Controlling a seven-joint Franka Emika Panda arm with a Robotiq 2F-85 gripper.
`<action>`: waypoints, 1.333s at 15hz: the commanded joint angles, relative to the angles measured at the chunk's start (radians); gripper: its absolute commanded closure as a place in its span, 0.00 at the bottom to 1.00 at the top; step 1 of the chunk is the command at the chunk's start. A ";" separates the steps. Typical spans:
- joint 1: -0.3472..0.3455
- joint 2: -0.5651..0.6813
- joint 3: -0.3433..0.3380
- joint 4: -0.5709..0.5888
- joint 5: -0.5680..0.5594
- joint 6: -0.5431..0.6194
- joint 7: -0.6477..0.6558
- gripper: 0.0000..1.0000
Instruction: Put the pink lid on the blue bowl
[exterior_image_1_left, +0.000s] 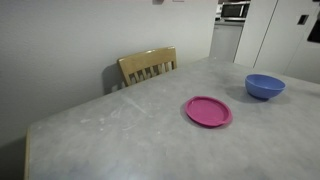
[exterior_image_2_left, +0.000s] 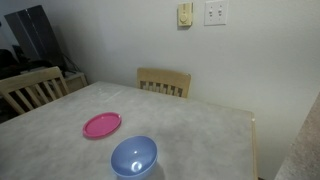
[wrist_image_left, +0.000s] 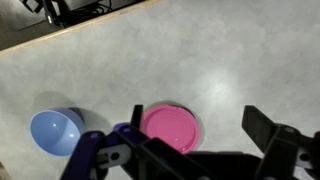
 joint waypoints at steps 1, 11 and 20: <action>0.035 0.080 -0.052 -0.010 0.005 0.054 -0.042 0.00; 0.031 0.108 -0.058 -0.017 -0.112 0.103 0.033 0.00; 0.080 0.212 -0.193 -0.115 0.053 0.617 -0.295 0.00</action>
